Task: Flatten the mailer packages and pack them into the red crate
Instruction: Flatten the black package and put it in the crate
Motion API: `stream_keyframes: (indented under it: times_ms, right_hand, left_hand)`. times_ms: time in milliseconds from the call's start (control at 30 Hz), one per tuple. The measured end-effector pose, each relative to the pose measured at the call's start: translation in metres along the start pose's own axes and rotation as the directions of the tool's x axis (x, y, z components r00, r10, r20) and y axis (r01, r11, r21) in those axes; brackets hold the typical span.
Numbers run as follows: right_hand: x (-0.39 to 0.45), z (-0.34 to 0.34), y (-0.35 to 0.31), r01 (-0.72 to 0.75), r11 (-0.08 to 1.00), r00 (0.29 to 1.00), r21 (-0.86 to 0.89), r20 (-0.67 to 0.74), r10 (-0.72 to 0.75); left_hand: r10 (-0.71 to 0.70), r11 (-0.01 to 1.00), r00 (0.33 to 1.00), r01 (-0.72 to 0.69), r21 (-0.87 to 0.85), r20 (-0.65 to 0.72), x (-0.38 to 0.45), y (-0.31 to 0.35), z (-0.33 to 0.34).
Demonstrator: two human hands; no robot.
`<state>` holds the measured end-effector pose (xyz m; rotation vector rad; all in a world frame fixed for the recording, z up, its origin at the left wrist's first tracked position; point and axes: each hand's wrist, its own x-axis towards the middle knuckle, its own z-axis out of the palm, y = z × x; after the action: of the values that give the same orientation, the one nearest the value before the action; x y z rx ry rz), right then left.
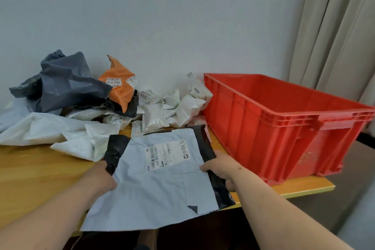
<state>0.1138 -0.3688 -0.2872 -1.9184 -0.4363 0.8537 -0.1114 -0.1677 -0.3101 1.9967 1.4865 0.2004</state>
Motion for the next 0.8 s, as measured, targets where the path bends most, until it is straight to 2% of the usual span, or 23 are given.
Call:
stream_keyframes:
  times_ms: [100,200,267,333,367,433,500,567,633,667,800]
  right_hand:
    - [-0.01,0.002,-0.014,0.159,0.987,0.987,-0.026,-0.014,-0.159]
    - [-0.022,-0.002,-0.039,0.292,0.951,0.953,-0.098,-0.061,-0.298]
    - [-0.029,-0.01,-0.057,0.354,0.931,0.925,-0.088,-0.111,-0.363]
    - [-0.032,-0.02,-0.074,0.407,0.912,0.894,-0.043,-0.186,-0.408]
    - [-0.035,-0.025,-0.082,0.441,0.898,0.874,-0.008,-0.224,-0.431]
    - [-0.037,-0.039,-0.096,0.487,0.868,0.85,0.097,-0.284,-0.444]
    - [-0.038,-0.056,-0.109,0.502,0.83,0.849,0.245,-0.323,-0.418]
    - [-0.035,-0.075,-0.121,0.495,0.78,0.858,0.384,-0.359,-0.367]
    - [-0.028,-0.096,-0.131,0.507,0.709,0.851,0.49,-0.413,-0.323]
    - [-0.024,-0.106,-0.137,0.518,0.671,0.844,0.531,-0.442,-0.303]
    - [-0.009,-0.143,-0.152,0.55,0.587,0.82,0.593,-0.517,-0.247]
  left_hand:
    - [0.106,0.994,0.992,-0.103,0.043,-0.063,0.001,0.002,-0.014]
    - [0.187,0.981,0.971,-0.176,0.086,-0.151,-0.004,0.019,-0.037]
    - [0.221,0.975,0.951,-0.21,0.075,-0.216,-0.014,0.036,-0.053]
    - [0.23,0.968,0.946,-0.246,-0.042,-0.229,-0.021,0.054,-0.071]
    - [0.227,0.944,0.953,-0.266,-0.194,-0.201,-0.028,0.065,-0.081]
    - [0.198,0.792,0.978,-0.202,-0.576,-0.07,-0.04,0.086,-0.098]
    - [0.194,0.574,0.979,-0.066,-0.816,0.056,-0.054,0.109,-0.112]
    - [0.258,0.386,0.962,-0.014,-0.922,0.094,-0.056,0.13,-0.119]
    - [0.344,0.276,0.935,-0.019,-0.961,0.081,-0.049,0.154,-0.118]
    - [0.392,0.276,0.916,-0.026,-0.961,0.088,-0.044,0.168,-0.114]
    - [0.558,0.379,0.812,-0.065,-0.923,0.172,-0.041,0.241,-0.073]
